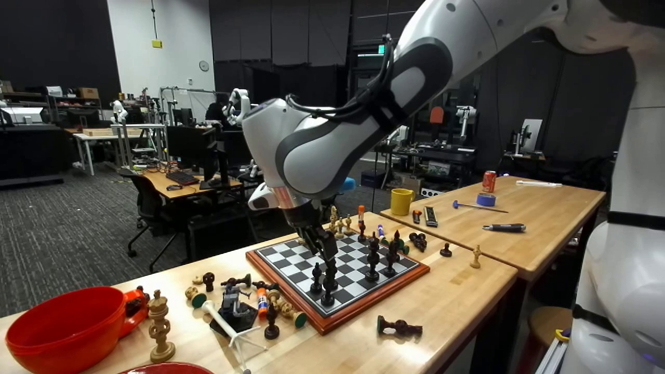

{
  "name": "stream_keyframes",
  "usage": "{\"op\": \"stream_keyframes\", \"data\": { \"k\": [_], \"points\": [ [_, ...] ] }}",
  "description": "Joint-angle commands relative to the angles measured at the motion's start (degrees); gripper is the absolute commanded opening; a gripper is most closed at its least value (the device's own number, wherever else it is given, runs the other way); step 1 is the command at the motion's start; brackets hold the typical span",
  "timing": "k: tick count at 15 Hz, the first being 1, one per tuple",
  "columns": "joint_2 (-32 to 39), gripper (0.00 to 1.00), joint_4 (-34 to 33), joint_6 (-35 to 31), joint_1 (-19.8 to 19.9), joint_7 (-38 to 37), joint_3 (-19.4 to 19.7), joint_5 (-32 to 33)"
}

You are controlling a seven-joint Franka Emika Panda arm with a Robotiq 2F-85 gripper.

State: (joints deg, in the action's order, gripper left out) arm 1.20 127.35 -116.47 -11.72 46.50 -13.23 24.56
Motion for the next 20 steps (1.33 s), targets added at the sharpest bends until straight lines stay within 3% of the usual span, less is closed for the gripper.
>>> {"op": "stream_keyframes", "data": {
  "k": [1,7,16,18,20],
  "points": [
    [-0.16,0.68,-0.03,0.38,-0.72,-1.50,-0.19,1.38],
    [-0.54,0.67,-0.09,0.50,-0.93,-1.48,-0.32,1.42],
    [-1.63,0.77,0.10,0.42,-0.99,-1.82,-0.34,1.60],
    [-1.51,0.77,-0.13,0.46,-1.03,-1.91,-0.36,1.78],
    [-1.07,0.70,-0.59,0.64,-1.06,-2.03,-0.39,2.05]
  ]
}}
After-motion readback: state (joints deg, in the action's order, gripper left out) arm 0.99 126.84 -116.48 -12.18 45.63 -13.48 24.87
